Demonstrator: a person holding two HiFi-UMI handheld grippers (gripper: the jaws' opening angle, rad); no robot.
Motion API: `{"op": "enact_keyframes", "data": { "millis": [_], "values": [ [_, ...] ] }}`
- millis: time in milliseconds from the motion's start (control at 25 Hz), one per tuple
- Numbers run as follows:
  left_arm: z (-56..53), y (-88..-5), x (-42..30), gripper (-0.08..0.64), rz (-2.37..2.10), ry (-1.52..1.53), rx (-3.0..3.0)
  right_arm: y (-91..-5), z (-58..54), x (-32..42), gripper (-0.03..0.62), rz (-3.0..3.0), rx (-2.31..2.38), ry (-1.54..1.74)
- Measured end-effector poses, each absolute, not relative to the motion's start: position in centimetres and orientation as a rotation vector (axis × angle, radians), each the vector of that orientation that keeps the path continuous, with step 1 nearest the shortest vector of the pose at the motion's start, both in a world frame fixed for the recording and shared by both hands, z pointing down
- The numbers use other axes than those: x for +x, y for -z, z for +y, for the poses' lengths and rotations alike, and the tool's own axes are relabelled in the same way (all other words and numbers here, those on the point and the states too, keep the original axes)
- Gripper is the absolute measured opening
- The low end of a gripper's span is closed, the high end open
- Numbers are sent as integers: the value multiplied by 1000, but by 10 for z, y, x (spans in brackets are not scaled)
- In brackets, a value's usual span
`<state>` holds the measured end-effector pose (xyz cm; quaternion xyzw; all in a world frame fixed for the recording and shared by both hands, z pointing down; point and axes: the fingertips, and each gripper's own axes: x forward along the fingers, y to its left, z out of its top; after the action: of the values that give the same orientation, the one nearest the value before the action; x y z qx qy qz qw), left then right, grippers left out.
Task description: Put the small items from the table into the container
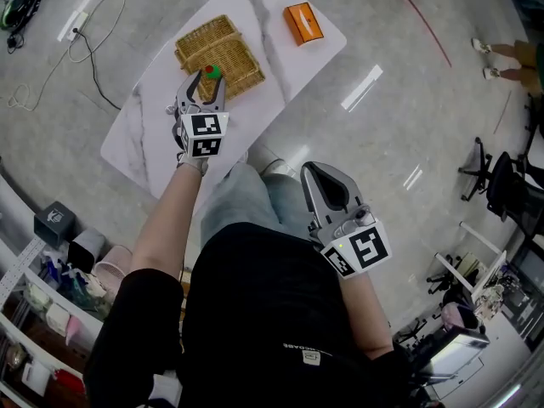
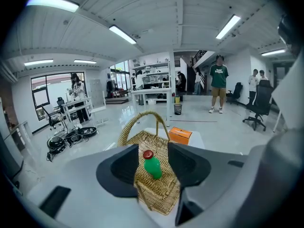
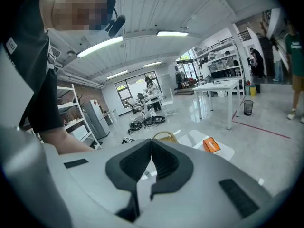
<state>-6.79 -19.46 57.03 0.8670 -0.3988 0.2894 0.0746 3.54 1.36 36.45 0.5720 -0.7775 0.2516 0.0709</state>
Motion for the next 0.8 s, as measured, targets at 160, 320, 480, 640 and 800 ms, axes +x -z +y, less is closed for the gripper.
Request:
{"op": "enact_keyframes", "data": {
  "millis": [160,320,480,640,800],
  "values": [
    [-184,-529,-70,175,-1192,-793,2645,-353,10,38,9,-2369,1719,-750],
    [-159,-477,-68,173,-1135,-681,2708,-334,7,40,9,-2403,1732,-708],
    [-126,-418,-69,170,-1058,-602,2777,-312,7,36,9,-2453,1733,-657],
    [-90,-355,-63,94,-938,-485,2868,-288,9,33,9,-2509,1746,-613],
    [-63,-299,-65,25,-887,-377,2921,-267,12,30,9,-2558,1748,-560]
  ]
}}
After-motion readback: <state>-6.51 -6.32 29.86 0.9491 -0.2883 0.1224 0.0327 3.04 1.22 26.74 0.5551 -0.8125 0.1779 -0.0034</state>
